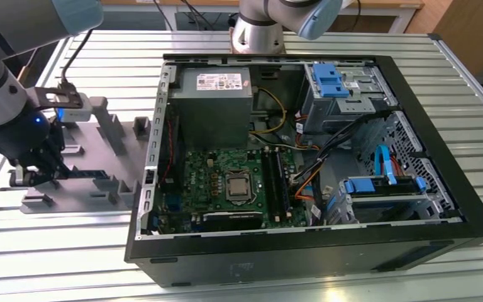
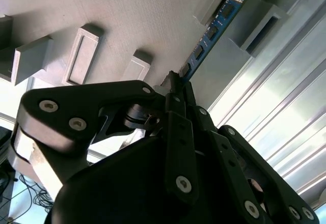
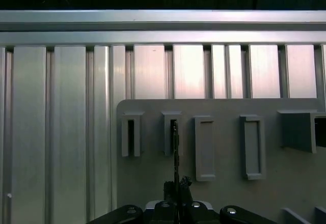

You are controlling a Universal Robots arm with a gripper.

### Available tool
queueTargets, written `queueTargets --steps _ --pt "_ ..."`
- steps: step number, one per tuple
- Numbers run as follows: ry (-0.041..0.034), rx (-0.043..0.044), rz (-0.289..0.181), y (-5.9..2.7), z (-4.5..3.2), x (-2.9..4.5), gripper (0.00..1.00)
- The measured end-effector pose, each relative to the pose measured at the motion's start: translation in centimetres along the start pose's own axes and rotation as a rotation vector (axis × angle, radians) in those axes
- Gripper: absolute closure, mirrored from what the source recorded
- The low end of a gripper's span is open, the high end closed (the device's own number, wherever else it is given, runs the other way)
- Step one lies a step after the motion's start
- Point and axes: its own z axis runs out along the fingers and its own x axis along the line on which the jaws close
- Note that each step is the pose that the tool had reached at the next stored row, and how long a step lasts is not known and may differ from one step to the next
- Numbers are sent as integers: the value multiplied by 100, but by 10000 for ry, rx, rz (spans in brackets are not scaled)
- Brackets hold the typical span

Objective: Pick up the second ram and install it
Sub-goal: 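Pick up the second ram and move it above second insertion slot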

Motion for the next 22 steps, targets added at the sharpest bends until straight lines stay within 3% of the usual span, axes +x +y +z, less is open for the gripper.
queueTargets --steps 14,16,22 --pt "1 -1 0 1 -27 -1 86" --pt "0 0 0 3 -76 -4 86" --pt "0 0 0 3 -87 -4 86"
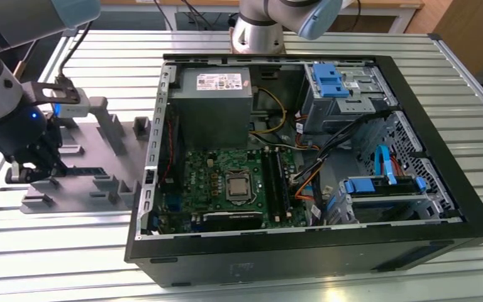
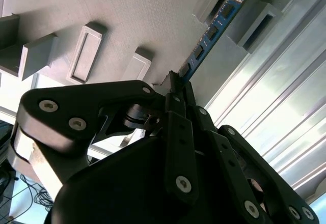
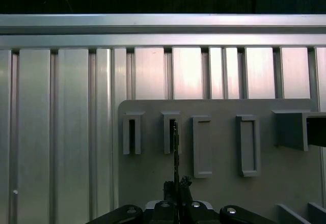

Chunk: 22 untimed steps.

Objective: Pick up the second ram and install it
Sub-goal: 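Pick up the second ram and move it above second insertion slot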

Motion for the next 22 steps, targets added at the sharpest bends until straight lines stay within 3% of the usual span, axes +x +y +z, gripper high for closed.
queueTargets --steps 22 --pt "0 0 0 2 -52 -3 86"
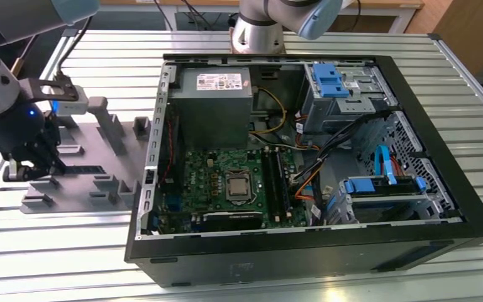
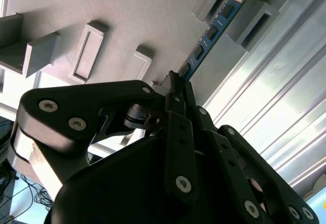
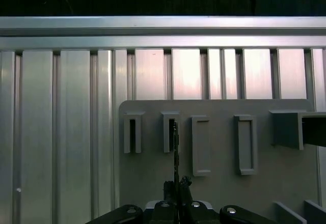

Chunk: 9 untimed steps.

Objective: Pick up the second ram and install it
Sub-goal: 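Pick up the second ram and move it above second insertion slot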

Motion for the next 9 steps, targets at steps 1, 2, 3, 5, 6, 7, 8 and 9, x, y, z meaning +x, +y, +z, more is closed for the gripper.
queueTargets --steps 1,2,3,5,6,7,8,9 --pt "0 -1 0 0 -3 0 86" --pt "0 -1 0 0 -5 0 86" --pt "0 -1 0 0 -8 0 86" --pt "0 0 0 1 -13 -1 86" --pt "0 0 0 1 -16 -1 86" --pt "0 -1 0 1 -19 -1 86" --pt "1 -1 0 1 -22 -1 86" --pt "1 -1 0 1 -25 -1 86"
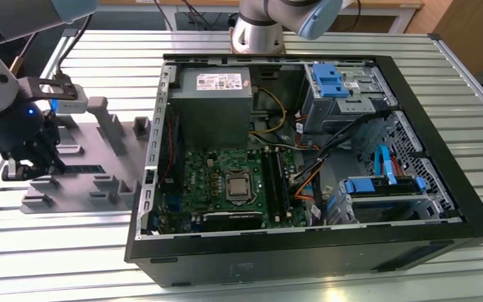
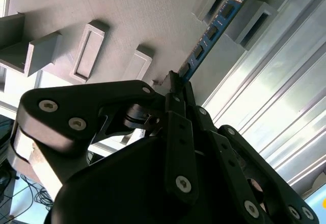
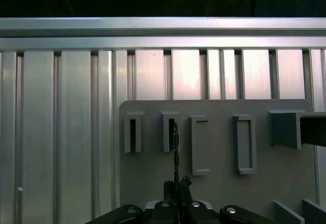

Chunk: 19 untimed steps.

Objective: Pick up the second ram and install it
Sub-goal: 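Pick up the second ram and move it above second insertion slot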

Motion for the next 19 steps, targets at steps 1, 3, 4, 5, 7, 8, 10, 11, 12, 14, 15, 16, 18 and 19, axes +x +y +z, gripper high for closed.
queueTargets --steps 1,3,4,5,7,8,10,11,12,14,15,16,18,19 --pt "0 1 0 0 -2 0 86" --pt "0 1 0 0 -7 0 86" --pt "0 0 0 0 -10 0 86" --pt "0 0 -1 0 -13 -1 86" --pt "-1 1 0 1 -18 -1 86" --pt "-1 1 0 1 -21 -1 86" --pt "-1 1 0 1 -27 -1 86" --pt "0 0 0 1 -31 -1 86" --pt "0 1 0 1 -33 -2 86" --pt "0 0 0 1 -39 -2 86" --pt "0 1 0 1 -42 -2 86" --pt "0 0 0 1 -45 -2 86" --pt "-1 1 0 2 -51 -3 86" --pt "-1 1 0 2 -53 -3 86"
